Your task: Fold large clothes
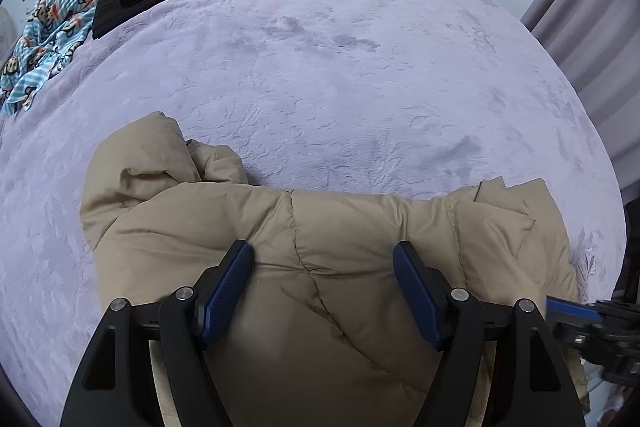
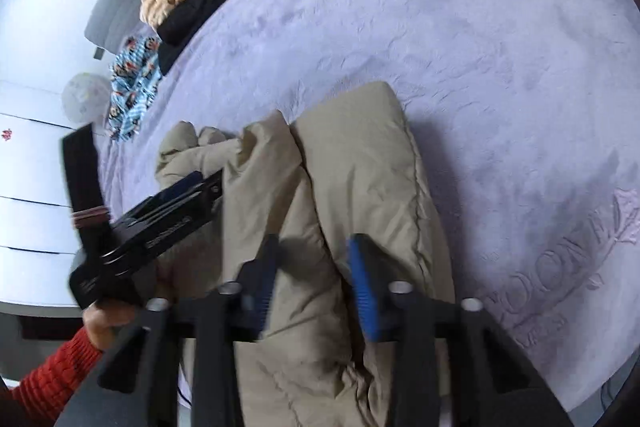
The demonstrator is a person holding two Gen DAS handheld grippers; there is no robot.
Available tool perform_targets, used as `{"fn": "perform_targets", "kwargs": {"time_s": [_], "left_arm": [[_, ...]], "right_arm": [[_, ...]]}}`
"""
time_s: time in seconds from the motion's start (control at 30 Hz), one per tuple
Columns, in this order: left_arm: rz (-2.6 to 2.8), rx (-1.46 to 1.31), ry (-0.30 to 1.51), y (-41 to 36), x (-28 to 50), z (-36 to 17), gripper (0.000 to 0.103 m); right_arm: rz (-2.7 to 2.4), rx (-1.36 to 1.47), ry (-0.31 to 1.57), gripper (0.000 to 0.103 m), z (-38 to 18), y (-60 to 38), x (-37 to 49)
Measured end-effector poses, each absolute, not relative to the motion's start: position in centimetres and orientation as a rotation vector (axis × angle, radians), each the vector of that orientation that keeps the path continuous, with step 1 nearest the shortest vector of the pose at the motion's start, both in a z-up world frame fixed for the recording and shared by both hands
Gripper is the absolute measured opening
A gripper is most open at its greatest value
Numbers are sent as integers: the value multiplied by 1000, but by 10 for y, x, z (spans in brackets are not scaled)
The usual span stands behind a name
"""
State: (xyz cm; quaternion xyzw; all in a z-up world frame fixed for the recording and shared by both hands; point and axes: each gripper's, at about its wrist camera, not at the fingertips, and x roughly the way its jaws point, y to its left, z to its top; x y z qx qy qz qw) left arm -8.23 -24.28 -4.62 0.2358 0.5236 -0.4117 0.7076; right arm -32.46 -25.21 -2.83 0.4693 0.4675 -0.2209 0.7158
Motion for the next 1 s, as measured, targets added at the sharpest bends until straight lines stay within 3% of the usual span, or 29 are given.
{"fn": "perform_targets", "kwargs": {"time_s": [0.23, 0.27, 0.33, 0.83, 1.0], "left_arm": [[-857, 414, 1140, -190, -73, -3, 74], [-848, 382, 1136, -177, -71, 2, 81], [-824, 345, 1163, -156, -69, 6, 103], [-681, 342, 1354, -68, -114, -29, 103], [-648, 345, 1358, -55, -113, -25, 103]], "right_arm": [[-517, 1017, 1104, 22, -57, -228, -343], [-520, 1020, 1100, 22, -59, -227, -341], [-524, 1013, 1097, 22, -62, -225, -341], [-448, 868, 1089, 26, 13, -165, -398], [-458, 834, 1187, 30, -6, -137, -406]]}}
